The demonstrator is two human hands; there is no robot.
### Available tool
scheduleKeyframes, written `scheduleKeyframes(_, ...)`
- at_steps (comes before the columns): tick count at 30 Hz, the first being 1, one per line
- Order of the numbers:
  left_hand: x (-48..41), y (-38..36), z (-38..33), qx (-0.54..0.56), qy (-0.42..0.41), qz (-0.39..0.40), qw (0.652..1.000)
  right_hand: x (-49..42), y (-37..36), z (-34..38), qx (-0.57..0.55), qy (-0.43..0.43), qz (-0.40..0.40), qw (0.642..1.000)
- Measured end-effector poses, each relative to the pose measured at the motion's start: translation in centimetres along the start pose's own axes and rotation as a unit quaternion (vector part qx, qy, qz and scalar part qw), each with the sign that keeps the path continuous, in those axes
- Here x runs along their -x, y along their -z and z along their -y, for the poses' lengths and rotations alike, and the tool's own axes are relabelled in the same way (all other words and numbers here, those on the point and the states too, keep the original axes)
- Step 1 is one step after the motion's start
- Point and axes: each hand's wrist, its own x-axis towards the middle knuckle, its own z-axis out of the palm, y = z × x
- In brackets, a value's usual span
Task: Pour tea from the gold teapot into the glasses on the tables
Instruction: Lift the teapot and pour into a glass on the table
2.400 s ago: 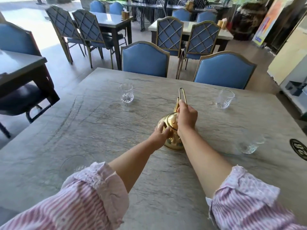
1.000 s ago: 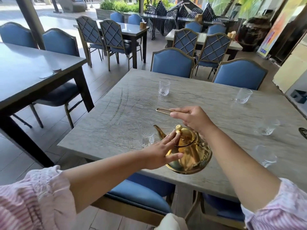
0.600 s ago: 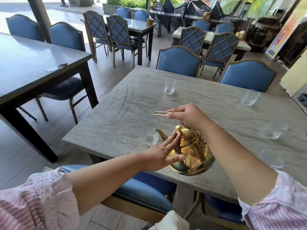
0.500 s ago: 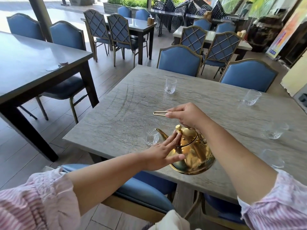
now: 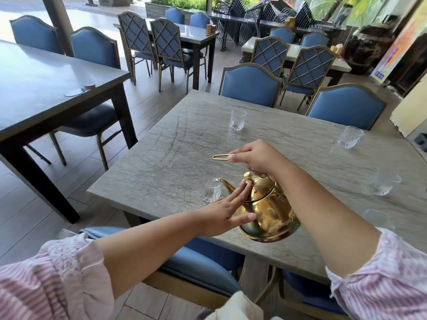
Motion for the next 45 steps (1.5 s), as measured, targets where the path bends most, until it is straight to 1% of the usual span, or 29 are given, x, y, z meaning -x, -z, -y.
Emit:
scheduleKeyframes(4, -0.1, -0.1, 0.1, -0.021, 0.002, -0.004, 1.0, 0.1, 0.0, 0.2, 0.01, 0.005, 0.0, 1.0)
scheduleKeyframes(31, -0.4, -0.2, 0.1, -0.001, 0.005, -0.009, 1.0, -0.4, 0.0, 0.8, 0.034, -0.018, 0.018, 0.999)
scheduleKeyframes(38, -0.2, 1.0, -0.7, -0.006, -0.002, -0.004, 1.0, 0.0, 1.0, 1.8, 0.046, -0.013, 0.019, 0.999)
scheduleKeyframes(45, 0.2, 2.3, -2.0, 0.001, -0.02, -0.01, 1.0, 0.9, 2.4, 3.4, 0.078, 0.012, 0.014, 0.997)
